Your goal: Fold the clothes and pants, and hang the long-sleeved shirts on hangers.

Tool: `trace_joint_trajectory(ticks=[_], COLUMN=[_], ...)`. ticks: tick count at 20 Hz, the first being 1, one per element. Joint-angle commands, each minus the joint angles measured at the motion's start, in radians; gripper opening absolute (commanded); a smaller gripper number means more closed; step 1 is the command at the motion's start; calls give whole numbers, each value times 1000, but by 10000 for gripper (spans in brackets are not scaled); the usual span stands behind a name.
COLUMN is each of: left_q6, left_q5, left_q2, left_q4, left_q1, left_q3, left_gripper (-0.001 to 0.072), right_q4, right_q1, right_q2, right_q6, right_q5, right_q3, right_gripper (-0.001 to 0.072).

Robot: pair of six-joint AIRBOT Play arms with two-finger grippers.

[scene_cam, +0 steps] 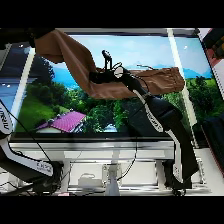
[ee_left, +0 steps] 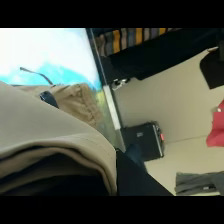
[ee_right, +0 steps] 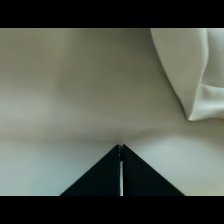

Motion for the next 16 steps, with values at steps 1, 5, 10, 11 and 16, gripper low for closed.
trace_joint_trajectory(ticks=[1,5,10,11,16], left_q6=[0,1,49,63,137], left_q5=[10,37,109,137,321], left_q2=[-3,-60,-145,-161,-215], left_q4=[129,198,197,197,198], left_q1=[-45,-127,-205,-222,-306], left_q3=[-50,-59,-59,-59,-59], left_gripper=[10,11,10,11,11], right_q4=[83,67,20,19,-5], right_q1=[19,30,-71,-99,-251], right_q2=[-24,-25,-19,-13,49], right_q6=[0,0,45,46,-3], right_q5=[-44,-104,-69,-49,187], right_q3=[1,1,1,1,1], right_gripper=[36,37,38,38,39])
